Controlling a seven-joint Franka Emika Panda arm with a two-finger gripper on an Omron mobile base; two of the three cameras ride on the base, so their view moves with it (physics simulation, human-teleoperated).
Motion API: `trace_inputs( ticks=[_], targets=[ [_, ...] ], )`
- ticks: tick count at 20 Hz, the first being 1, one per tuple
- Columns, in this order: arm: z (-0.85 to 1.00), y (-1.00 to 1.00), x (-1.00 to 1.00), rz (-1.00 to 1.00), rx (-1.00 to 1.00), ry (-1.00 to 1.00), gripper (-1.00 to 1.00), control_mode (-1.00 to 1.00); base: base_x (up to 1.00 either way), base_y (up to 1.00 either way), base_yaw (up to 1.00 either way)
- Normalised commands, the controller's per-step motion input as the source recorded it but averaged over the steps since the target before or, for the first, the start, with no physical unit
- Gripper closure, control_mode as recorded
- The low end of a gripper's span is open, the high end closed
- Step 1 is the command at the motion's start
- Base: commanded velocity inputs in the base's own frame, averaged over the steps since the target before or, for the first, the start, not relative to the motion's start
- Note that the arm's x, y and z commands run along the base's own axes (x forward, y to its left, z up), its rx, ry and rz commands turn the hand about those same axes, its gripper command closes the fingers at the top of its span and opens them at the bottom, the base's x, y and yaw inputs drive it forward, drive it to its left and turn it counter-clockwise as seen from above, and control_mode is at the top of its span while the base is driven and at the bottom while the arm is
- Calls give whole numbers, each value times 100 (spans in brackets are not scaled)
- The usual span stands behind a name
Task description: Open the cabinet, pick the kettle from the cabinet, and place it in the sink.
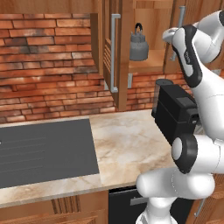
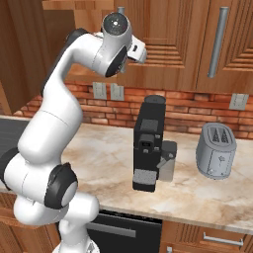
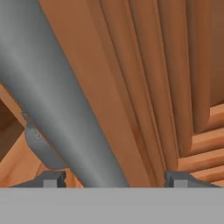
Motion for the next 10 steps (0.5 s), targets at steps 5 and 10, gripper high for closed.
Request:
trace_inputs(
  ticks=[5,10],
  targets=[
    [-14,6,23,0,0,-2,100,-100,0,0,0],
    [-17,4,13,0,0,-1,100,-100,0,0,0]
  ],
)
